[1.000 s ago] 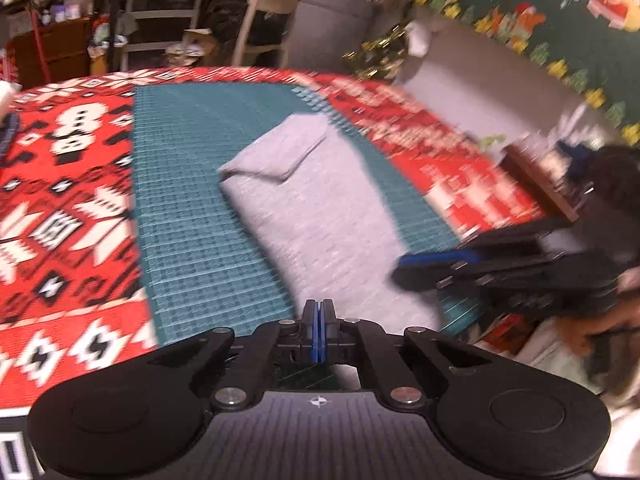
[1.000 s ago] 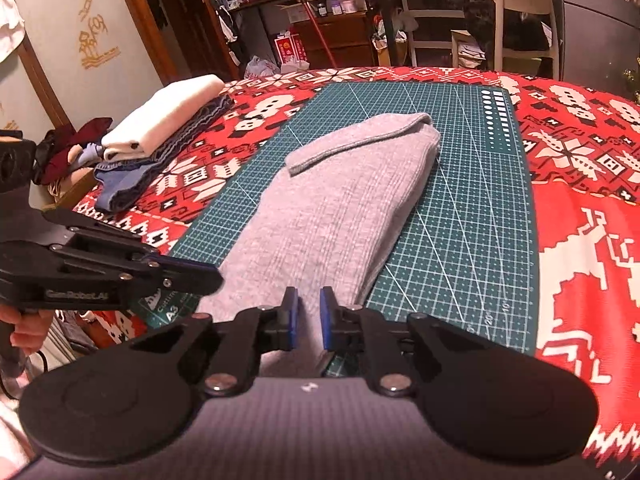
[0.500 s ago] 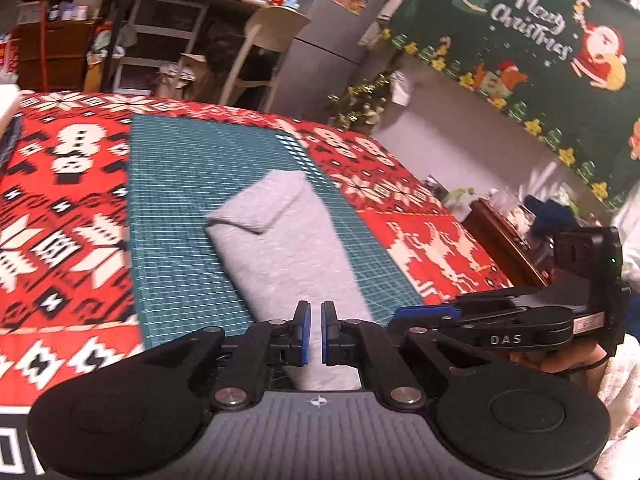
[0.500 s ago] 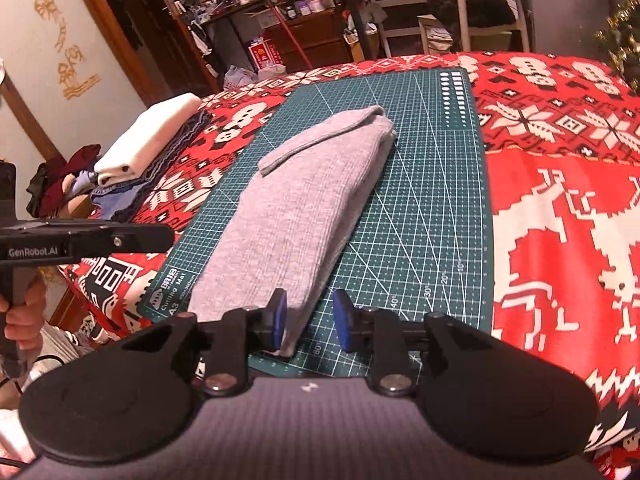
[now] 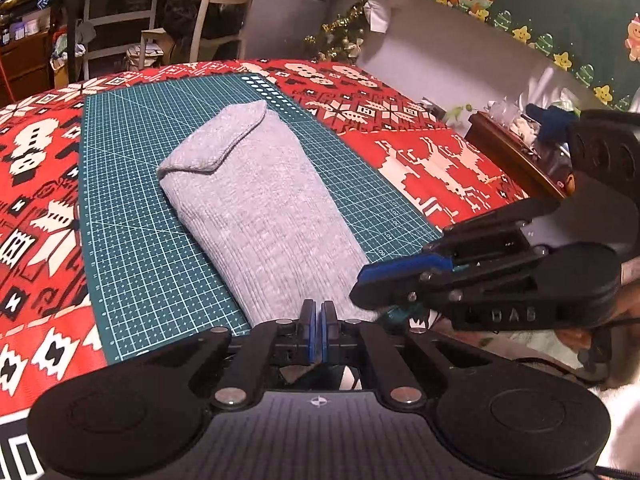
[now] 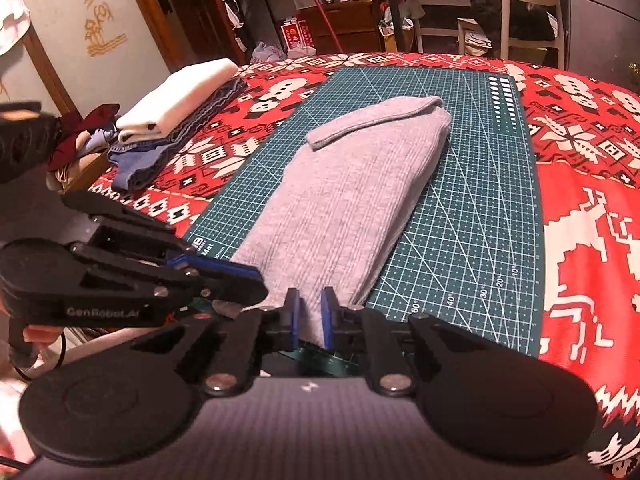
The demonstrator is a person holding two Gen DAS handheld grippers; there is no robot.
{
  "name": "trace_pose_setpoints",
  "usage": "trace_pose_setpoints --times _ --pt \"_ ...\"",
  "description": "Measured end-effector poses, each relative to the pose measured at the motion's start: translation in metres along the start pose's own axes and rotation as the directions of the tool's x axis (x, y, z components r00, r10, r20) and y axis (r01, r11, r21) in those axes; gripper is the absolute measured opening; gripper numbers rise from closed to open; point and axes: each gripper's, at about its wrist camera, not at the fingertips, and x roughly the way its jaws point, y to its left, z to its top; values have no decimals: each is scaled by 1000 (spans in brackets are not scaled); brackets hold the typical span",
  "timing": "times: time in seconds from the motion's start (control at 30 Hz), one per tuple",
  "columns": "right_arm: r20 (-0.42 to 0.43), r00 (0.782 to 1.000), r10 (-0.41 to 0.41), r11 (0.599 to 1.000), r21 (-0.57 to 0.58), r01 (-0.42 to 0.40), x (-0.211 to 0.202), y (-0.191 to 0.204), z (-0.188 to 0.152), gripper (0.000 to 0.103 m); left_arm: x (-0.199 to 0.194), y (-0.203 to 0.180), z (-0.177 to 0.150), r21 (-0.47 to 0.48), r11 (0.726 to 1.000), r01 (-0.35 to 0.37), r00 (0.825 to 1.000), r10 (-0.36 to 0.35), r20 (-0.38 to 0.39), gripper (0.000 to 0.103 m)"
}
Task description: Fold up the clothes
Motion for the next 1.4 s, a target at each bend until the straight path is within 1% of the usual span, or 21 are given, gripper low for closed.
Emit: trace_pose_setpoints --times 0.1,0.2,0.3,0.33,0.37,0.4,0.43,0.47,0.5,0.53,0.6,0.67,0.77,0.8,0.87,1.0,1.03,1.1,1.17,1.3,1.4 --pt "16 1000 -8 1000 30 7 -7 -4 2 12 -12 0 2 -18 1000 22 999 -21 33 4" --pt "48 998 -27 998 64 24 -11 -9 3 13 -21 5 9 -69 996 57 996 -52 72 4" --pt "85 996 -41 993 110 31 -16 -16 3 14 -22 10 18 -108 992 66 995 -57 87 4" --pt "97 994 -46 992 120 34 -17 -18 4 14 -22 11 21 -112 992 60 995 -50 90 7" --pt "107 993 -51 991 130 37 -19 -20 4 15 -22 12 24 -111 993 49 995 -39 94 16" --pt "117 992 -53 989 142 36 -21 -23 4 17 -21 13 27 -110 993 43 995 -32 99 22" --pt "126 990 -56 987 154 36 -23 -26 5 19 -21 14 29 -111 993 41 994 -29 102 33" --pt "134 989 -60 985 166 38 -24 -29 5 29 -20 15 31 -112 993 40 994 -28 103 38" --pt "138 988 -67 984 172 43 -26 -32 6 38 -20 15 33 -107 994 35 994 -24 103 38" --pt "142 987 -73 983 177 48 -27 -34 7 42 -19 15 35 -98 995 28 994 -18 103 38" --pt "149 985 -86 980 188 57 -29 -39 8 64 -18 13 38 -82 997 13 994 -4 105 40" --pt "157 983 -99 978 199 67 -32 -44 10 73 -16 11 39 -81 997 4 994 5 108 46" --pt "166 979 -118 973 214 80 -35 -51 12 86 -13 12 40 -94 996 -10 993 21 113 51" --pt "165 979 -117 974 212 81 -35 -52 13 93 -12 13 40 -93 995 -24 994 34 107 51" --pt "162 979 -122 976 200 88 -34 -49 16 101 -9 12 42 -73 995 -73 992 80 94 51" --pt "155 979 -131 979 175 103 -31 -43 22 102 -8 12 44 -59 986 -155 983 159 91 52" --pt "154 979 -133 980 169 107 -31 -42 23 102 -8 14 45 -63 986 -157 983 162 82 52" --pt "151 979 -138 981 156 114 -30 -39 26 102 -9 20 46 -82 988 -129 988 135 69 53" --pt "148 979 -143 982 144 121 -28 -36 29 102 -10 21 46 -77 989 -129 988 135 76 61" --pt "141 978 -152 984 118 136 -26 -30 34 102 -12 21 46 -67 985 -158 984 163 78 62" --pt "151 975 -164 984 94 151 -24 -27 38 102 -16 25 46 -95 981 -166 981 175 87 62"
